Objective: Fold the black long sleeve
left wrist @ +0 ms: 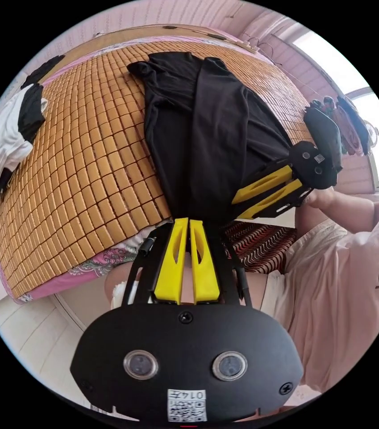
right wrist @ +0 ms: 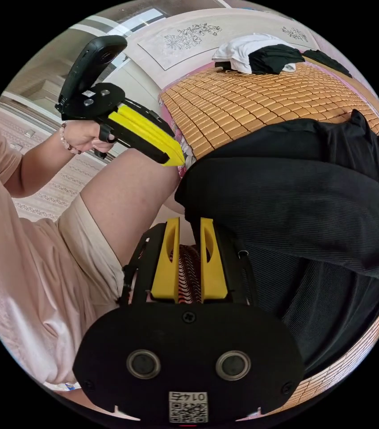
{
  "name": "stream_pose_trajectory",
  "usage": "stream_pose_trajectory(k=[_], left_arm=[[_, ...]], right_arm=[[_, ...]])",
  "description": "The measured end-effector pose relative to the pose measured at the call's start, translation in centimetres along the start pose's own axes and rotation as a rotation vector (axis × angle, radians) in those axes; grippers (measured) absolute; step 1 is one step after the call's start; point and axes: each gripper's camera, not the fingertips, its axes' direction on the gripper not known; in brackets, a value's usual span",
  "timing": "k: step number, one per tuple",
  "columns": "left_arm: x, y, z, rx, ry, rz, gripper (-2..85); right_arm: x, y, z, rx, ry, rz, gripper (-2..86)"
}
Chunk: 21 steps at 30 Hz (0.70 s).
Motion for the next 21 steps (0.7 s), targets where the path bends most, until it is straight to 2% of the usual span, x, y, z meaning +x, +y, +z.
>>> stream_pose_trajectory(k=[5, 8, 11, 13, 14, 16, 19, 21], left_arm=[[-1.5, -0.8, -1.5, 0.011, -0.06, -0.035, 1.6], [-1.8, -3.5, -2.7, 0.06, -0.064, 0.032, 6.8], [-2.5, -8.3, -4.8, 0.182, -0.053, 0.122, 9.4], [-3.5, -12.0, -6.0, 0.257, -0.059, 0.12, 8.4], [-4.6, -14.7, -6.4, 0.291, -0.05, 0.099, 8.0], [-6.8, -18.8, -6.7, 0.334, 0.034, 0.041, 8.1], [-10.7, -25.1, -6.0, 0.366, 0.253, -0.081, 9.1], [-12.6, -28.2, -5.2, 0.37, 0.316, -0.167, 10.3]], right_arm=[[-0.2, 0.5, -1.6, -0.011, -0.041, 0.003, 8.3], [1.5, 1.0, -6.1, 0.117, -0.059, 0.052, 9.1], [5.9, 1.2, -12.5, 0.242, 0.082, 0.163, 11.0], [10.2, 1.1, -17.2, 0.298, 0.309, 0.271, 11.6], [11.2, 1.0, -18.2, 0.305, 0.356, 0.295, 11.7], [15.8, 0.3, -21.2, 0.326, 0.454, 0.406, 12.1], [21.4, -1.2, -22.6, 0.295, 0.467, 0.546, 13.1], [24.2, -2.0, -22.6, 0.272, 0.476, 0.623, 14.1]])
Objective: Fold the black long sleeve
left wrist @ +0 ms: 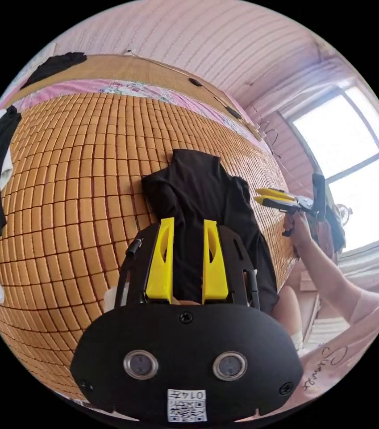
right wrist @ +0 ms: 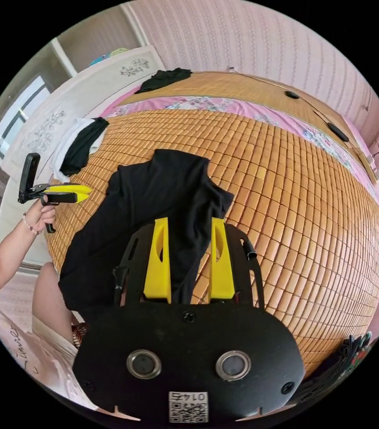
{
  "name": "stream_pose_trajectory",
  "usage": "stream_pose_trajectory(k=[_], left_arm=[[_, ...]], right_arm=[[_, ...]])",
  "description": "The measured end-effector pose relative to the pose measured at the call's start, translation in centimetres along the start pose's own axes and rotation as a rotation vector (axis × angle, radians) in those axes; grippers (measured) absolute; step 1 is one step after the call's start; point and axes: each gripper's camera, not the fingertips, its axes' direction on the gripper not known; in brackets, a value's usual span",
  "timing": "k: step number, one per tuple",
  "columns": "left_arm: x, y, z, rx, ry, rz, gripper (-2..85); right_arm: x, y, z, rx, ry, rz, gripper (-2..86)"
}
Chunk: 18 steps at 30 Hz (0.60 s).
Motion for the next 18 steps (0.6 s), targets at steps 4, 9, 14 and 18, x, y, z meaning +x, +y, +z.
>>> stream_pose_trajectory(k=[4, 9, 14, 18], left_arm=[[-3.0, -4.6, 3.7, -0.074, -0.015, -0.153, 7.9], [-2.9, -7.5, 4.2, -0.095, -0.089, -0.099, 0.8], [-1.9, -9.5, 1.4, 0.106, -0.103, -0.109, -0.5], [-0.4, -9.8, -0.1, 0.166, -0.066, -0.061, -0.6]], right_arm=[[2.6, -2.9, 2.7, -0.088, -0.102, 0.105, 12.2], [4.1, -4.1, 1.0, -0.073, -0.1, 0.094, 3.0], [6.0, -4.6, -4.2, 0.093, -0.075, 0.163, 1.7], [5.1, -4.1, -8.2, 0.169, -0.075, 0.129, 1.5]])
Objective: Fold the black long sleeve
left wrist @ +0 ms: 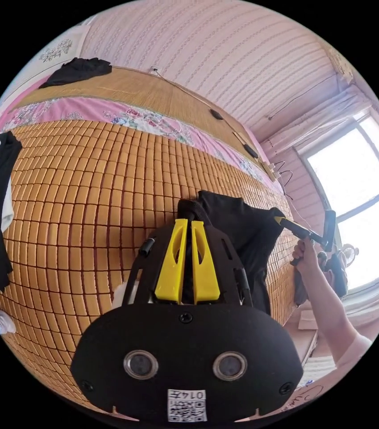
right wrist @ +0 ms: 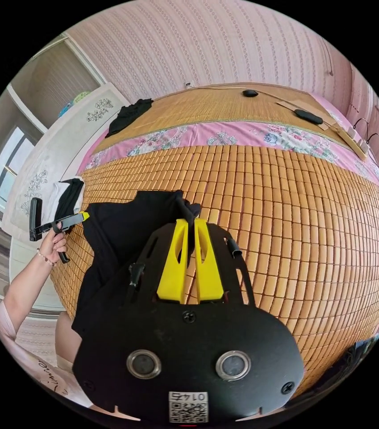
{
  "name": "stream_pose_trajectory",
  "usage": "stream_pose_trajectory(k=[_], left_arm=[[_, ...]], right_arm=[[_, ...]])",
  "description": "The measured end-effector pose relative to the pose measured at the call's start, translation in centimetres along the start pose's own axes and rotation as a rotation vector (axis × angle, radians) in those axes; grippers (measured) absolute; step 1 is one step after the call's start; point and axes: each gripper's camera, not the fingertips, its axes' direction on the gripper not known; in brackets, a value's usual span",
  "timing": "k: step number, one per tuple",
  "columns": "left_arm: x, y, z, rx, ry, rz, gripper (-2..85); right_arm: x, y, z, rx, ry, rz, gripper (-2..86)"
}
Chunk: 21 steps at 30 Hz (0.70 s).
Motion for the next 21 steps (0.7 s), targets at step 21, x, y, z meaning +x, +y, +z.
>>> stream_pose_trajectory(k=[21], left_arm=[[-1.9, 29.4, -1.4, -0.216, -0.081, 0.018, -0.9]], right_arm=[[-7.8, 31.4, -5.7, -0.225, -0.048, 0.015, 3.3]])
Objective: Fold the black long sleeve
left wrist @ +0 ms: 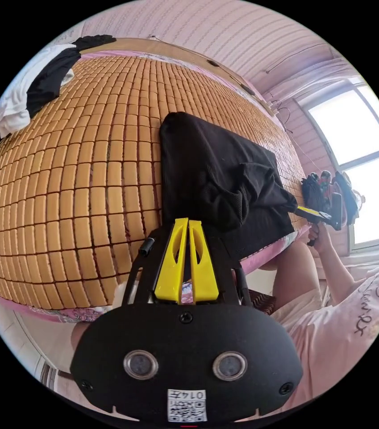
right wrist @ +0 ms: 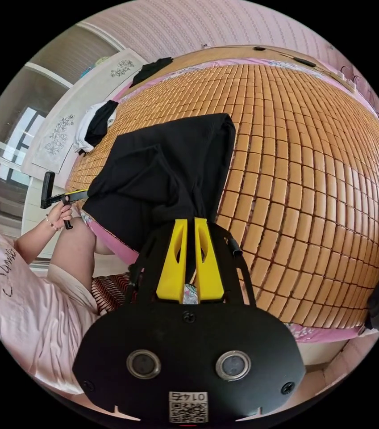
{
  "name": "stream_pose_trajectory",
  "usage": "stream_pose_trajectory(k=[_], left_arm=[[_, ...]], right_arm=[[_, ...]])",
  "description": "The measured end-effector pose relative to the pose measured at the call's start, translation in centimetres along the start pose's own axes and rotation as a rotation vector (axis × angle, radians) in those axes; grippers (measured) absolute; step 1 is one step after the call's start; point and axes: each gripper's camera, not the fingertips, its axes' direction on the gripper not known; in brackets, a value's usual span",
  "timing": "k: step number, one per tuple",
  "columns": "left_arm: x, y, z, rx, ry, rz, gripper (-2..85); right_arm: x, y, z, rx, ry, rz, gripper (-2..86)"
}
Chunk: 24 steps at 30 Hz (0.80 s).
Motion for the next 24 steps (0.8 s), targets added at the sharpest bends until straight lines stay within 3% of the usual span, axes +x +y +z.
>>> stream_pose_trajectory(k=[3, 8, 10, 13, 16, 20, 24], left_arm=[[1.0, -0.6, -1.8, 0.056, -0.048, 0.069, -0.6], [6.2, -4.0, 2.1, 0.048, 0.134, 0.238, 5.4], [7.3, -4.8, 5.7, -0.017, 0.139, 0.248, 7.9], [8.2, -4.9, 11.2, -0.137, -0.04, 0.27, 7.1], [8.4, -3.4, 11.4, -0.09, -0.085, 0.369, 3.0], [6.8, 0.5, 9.5, -0.037, 0.062, 0.449, 0.2], [5.2, 5.2, 9.8, -0.153, 0.08, 0.47, -0.7]], right_arm=[[-1.4, -0.3, -2.3, 0.056, 0.124, -0.013, 4.3], [-6.7, -5.0, -1.5, 0.17, 0.004, -0.169, 7.1], [-8.4, -7.9, 2.2, 0.111, 0.006, -0.192, 10.4], [-8.7, -9.9, 7.0, -0.025, 0.035, -0.173, 9.6], [-9.3, -8.7, 5.7, 0.046, -0.008, -0.22, 4.3], [-10.7, -5.0, 2.5, 0.102, -0.163, -0.398, 3.0], [-13.0, -0.2, 3.3, -0.13, -0.159, -0.567, 3.7]])
